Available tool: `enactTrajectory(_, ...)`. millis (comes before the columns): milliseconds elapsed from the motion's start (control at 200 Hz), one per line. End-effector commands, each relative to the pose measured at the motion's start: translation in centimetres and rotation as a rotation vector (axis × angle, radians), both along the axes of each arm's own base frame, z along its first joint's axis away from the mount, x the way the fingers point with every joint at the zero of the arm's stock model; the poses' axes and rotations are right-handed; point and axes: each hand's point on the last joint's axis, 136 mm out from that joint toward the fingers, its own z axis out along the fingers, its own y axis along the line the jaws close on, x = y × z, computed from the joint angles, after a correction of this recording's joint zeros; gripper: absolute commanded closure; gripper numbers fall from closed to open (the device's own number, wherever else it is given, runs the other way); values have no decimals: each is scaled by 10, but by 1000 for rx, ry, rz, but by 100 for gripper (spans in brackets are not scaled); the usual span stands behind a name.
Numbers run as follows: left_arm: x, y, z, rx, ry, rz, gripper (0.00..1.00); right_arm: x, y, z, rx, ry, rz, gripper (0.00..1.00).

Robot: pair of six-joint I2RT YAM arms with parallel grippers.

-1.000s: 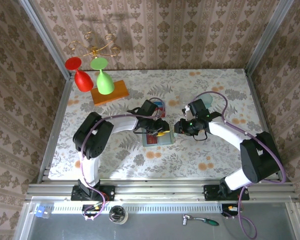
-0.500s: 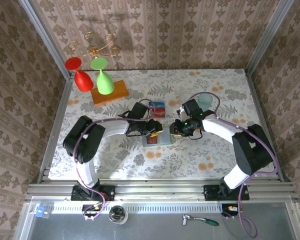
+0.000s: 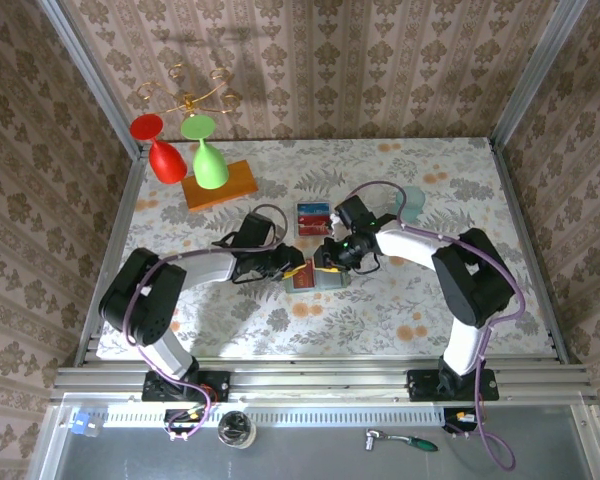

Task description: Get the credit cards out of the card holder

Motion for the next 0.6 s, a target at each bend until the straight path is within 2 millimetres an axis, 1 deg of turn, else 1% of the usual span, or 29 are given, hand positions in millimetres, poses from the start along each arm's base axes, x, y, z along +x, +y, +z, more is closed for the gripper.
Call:
enactTrajectory(0,0,13,-1,25,1,40,67,4,13,3,41,13,10,71)
enactTrajectory(175,-3,21,-13,57,14,52,77,1,14,-2,33,24,15,71)
enactTrajectory(315,-1,26,-25,78,29,63,84,0,13,-5,25,32,14,71)
enactTrajectory(595,-3,33,-36,82,56,77,91,2,15,-11,26,49,10,71)
